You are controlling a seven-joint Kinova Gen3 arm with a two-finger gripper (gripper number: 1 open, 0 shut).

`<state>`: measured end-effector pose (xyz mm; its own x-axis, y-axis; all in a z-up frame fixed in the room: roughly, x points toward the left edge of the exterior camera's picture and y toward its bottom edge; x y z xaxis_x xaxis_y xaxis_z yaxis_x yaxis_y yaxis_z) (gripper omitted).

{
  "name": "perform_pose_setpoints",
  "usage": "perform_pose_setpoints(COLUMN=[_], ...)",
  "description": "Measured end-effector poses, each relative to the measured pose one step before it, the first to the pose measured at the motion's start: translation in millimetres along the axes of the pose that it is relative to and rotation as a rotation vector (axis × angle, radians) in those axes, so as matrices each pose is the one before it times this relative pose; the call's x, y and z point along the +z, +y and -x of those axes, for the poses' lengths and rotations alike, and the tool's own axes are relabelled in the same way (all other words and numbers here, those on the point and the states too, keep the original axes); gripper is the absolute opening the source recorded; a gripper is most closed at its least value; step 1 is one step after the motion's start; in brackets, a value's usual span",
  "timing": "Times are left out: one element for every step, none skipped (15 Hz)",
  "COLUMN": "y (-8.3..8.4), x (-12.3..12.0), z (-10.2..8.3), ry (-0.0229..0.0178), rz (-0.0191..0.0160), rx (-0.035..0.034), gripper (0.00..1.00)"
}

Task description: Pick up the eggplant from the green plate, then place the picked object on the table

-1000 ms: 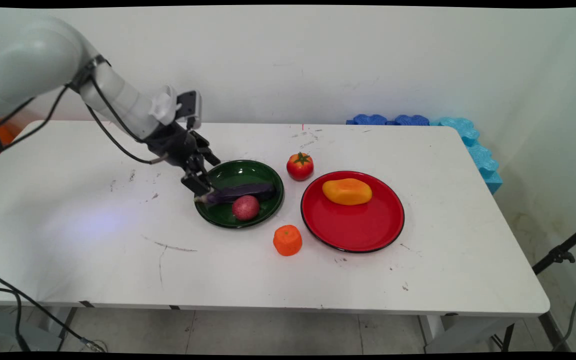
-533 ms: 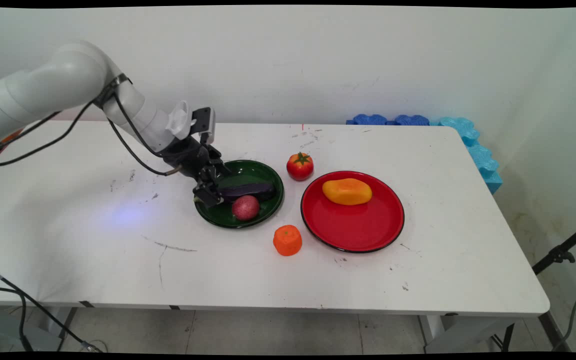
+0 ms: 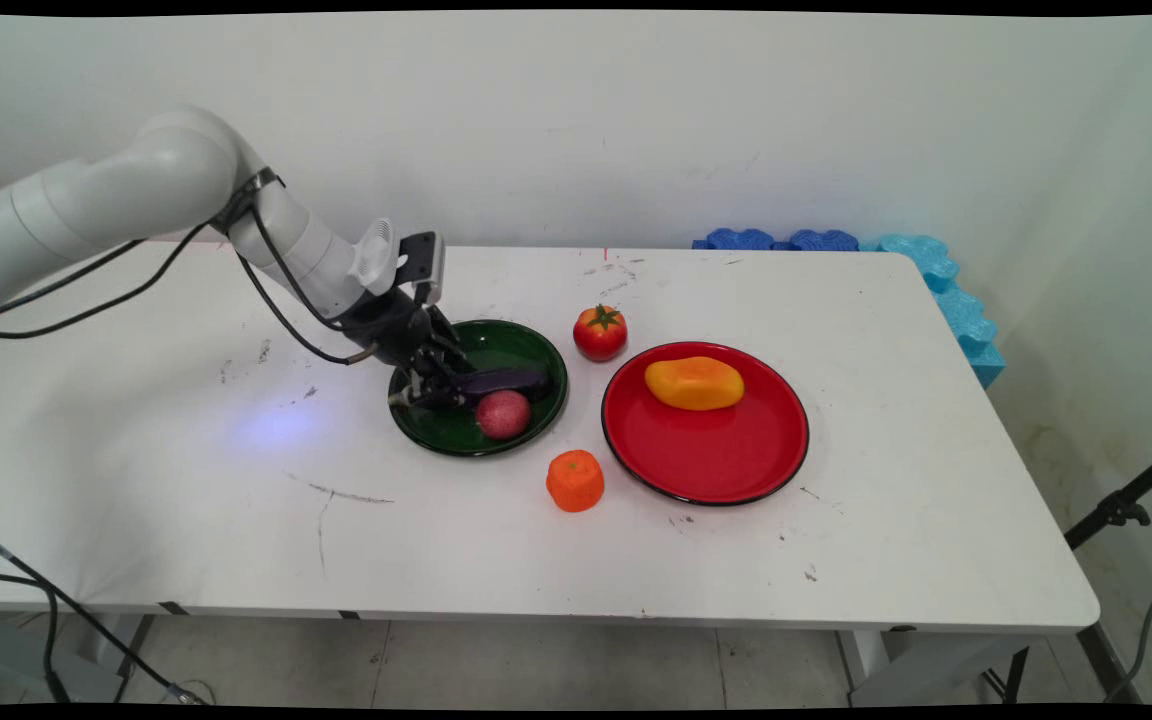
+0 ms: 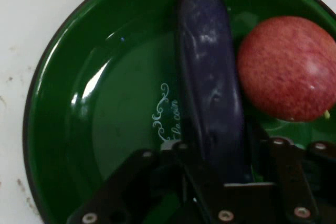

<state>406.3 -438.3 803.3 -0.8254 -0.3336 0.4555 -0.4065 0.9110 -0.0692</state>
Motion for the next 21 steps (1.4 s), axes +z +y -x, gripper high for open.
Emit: perform_pose_setpoints(y=[0.53, 0.5, 0.77, 0.36, 0.09, -0.77, -1.38, -1.73, -2.01, -1.24, -0.43, 0.26, 0.54, 2.46, 3.2, 5.71, 7.35, 7.62, 5.51, 10.47, 9.75], x=[1.57, 0.68, 1.03, 0.31, -0.36, -2.05, -4.23, -5.15, -8.33, -10.44, -9.61, -6.79, -6.76, -10.34, -9.79, -10.06, -8.56, -6.01, -3.2, -4.35, -2.3], z=[0.17, 0.14, 0.51, -0.09, -0.87, -2.11, -3.4, -4.39, -5.68, -6.69, -6.94, -5.15, -5.21, -8.33, -7.77, -8.51, -7.73, -5.61, -3.36, -4.73, -2.95], ry=[-0.00016, -0.00019, -0.00034, 0.00081, 0.003, 0.00542, 0.00704, 0.00757, 0.01146, 0.01476, 0.0147, 0.01086, 0.01125, 0.01777, 0.0173, 0.01809, 0.01616, 0.01172, 0.00666, 0.00889, 0.00455], rz=[0.00153, 0.00083, 0.00113, -0.00008, -0.00209, -0.0057, -0.00818, -0.00745, -0.01061, -0.01037, -0.00698, -0.00404, -0.00307, -0.00155, 0.00226, 0.00703, 0.01054, 0.01096, 0.0078, 0.01466, 0.01347], rx=[0.00269, 0.00161, 0.00179, 0.00018, -0.00336, -0.00692, -0.00851, -0.00736, -0.00892, -0.00659, -0.00417, -0.00184, -0.00332, -0.00419, -0.00732, -0.00838, -0.0074, -0.00472, -0.00149, -0.00248, -0.00065], gripper=[0.0, 0.0, 0.0, 0.0, 0.0, 0.0, 0.0, 0.0, 0.0, 0.0, 0.0, 0.0, 0.0, 0.0, 0.0, 0.0, 0.0, 0.0, 0.0, 0.0, 0.0])
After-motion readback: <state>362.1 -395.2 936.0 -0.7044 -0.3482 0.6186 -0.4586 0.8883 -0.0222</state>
